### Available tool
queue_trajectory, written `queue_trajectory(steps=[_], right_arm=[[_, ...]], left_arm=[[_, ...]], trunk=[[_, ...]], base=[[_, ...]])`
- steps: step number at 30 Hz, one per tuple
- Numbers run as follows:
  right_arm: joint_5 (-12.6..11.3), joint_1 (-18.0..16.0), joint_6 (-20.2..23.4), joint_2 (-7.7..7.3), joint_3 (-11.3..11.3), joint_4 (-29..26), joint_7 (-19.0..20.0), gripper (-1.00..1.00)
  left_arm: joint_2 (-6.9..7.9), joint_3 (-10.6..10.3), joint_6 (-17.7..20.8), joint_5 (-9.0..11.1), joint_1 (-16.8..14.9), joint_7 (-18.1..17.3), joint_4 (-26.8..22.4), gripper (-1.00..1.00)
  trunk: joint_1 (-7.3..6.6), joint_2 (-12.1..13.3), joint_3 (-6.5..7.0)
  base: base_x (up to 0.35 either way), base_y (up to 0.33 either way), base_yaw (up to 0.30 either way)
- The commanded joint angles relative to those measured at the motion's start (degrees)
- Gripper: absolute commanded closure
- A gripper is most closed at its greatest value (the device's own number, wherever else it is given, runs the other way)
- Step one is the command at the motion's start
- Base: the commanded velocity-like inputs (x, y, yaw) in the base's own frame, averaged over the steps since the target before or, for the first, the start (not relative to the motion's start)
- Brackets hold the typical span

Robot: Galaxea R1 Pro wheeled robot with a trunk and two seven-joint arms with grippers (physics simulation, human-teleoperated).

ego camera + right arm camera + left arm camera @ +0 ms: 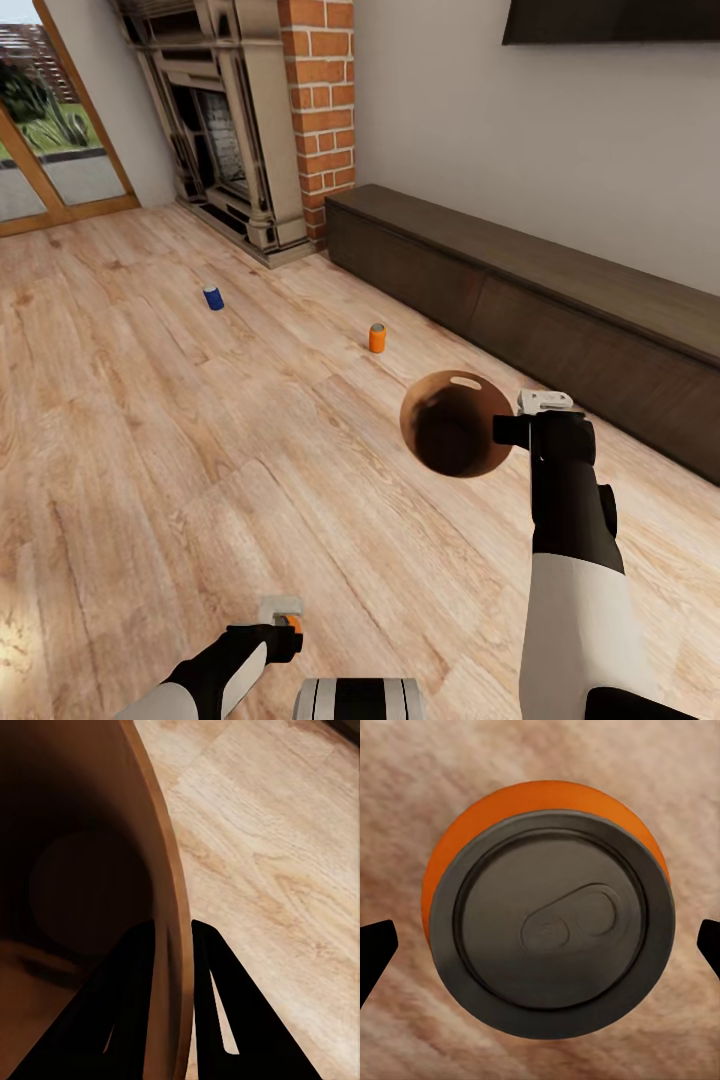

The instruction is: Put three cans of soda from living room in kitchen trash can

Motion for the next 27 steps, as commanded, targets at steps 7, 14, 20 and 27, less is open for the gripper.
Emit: queue_trajectory(steps=[7, 14, 20, 27], right_arm=[[-1.0, 0.0, 0.1, 0.01, 0.0, 0.0, 0.3, 1.00], [-1.0, 0.0, 0.1, 0.01, 0.1, 0.1, 0.3, 1.00], [-1.0, 0.0, 0.1, 0.01, 0.1, 0.1, 0.3, 1.00], [-1.0, 0.0, 0.1, 0.01, 0.1, 0.2, 0.3, 1.00]], left_arm=[[-0.07, 0.1, 0.2, -0.1, 0.0, 0.1, -0.2, -1.00], [-0.02, 0.0, 0.3, 0.0, 0.0, 0.1, -0.3, -1.00], [0.00, 0.1, 0.1, 0.1, 0.0, 0.0, -0.5, 1.00], [0.07, 0.2, 0.1, 0.2, 0.0, 0.0, -0.5, 1.00]], trunk=[[-0.01, 0.0, 0.01], [-0.01, 0.0, 0.01], [-0.01, 0.0, 0.01], [-0.01, 0.0, 0.01]], base=[[0.000, 0.000, 0.000], [0.000, 0.000, 0.000], [0.000, 0.000, 0.000], [0.000, 0.000, 0.000]])
